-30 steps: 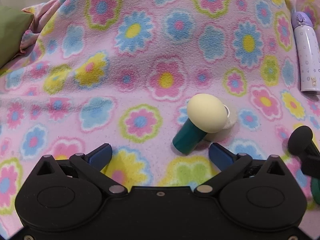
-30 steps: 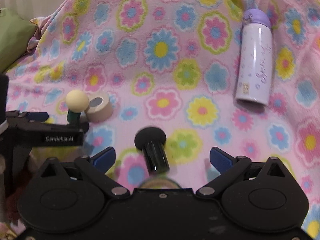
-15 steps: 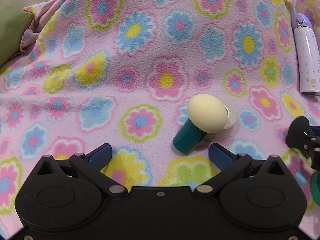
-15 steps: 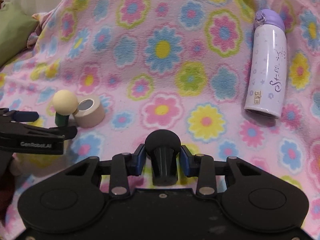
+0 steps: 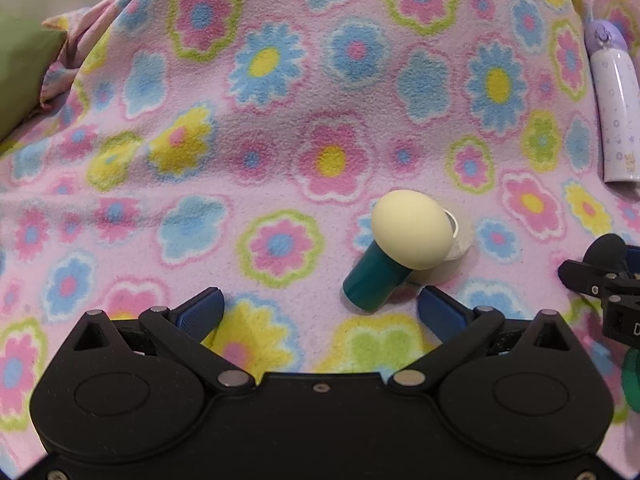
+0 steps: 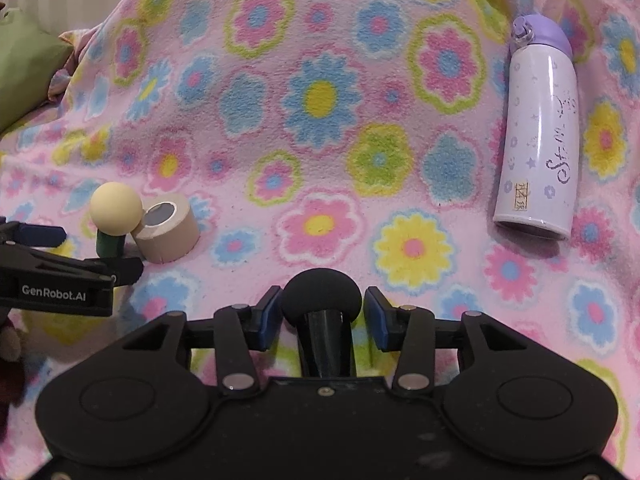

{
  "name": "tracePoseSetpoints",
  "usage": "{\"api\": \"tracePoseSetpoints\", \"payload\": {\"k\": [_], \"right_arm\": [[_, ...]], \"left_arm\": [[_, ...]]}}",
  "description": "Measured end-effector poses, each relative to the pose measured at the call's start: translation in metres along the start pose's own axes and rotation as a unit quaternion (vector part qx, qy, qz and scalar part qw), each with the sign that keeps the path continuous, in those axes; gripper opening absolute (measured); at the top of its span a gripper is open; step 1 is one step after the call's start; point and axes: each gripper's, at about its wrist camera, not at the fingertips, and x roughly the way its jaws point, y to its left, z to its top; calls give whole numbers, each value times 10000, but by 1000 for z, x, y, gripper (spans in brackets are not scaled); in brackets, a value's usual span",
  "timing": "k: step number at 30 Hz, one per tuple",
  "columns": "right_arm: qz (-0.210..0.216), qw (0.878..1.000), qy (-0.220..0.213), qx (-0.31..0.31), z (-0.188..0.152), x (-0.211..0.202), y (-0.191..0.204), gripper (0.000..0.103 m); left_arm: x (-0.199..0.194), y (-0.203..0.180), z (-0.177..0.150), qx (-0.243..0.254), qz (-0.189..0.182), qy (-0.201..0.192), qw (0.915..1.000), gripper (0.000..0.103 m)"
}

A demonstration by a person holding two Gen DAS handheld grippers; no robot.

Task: Organize soft objects
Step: 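Grasp the cream-and-teal sponge stick with left tool while right grasps black-handled item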

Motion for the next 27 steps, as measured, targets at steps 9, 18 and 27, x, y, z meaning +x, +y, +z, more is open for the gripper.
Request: {"api": "tracePoseSetpoints", "payload": {"k": [9, 18, 27], "right_arm": [[105, 9999, -10, 39, 0, 0, -3, 46], [214, 9991, -120, 343, -3, -2, -10, 36], [357, 9970, -231, 654, -6, -5, -19, 35]], "left_arm": [[3, 2, 6, 160, -165, 115, 9997, 93], [-9, -6, 6, 339, -820, -113, 9960, 33], [-24, 3, 21, 140, -923, -348, 9950, 43]]}}
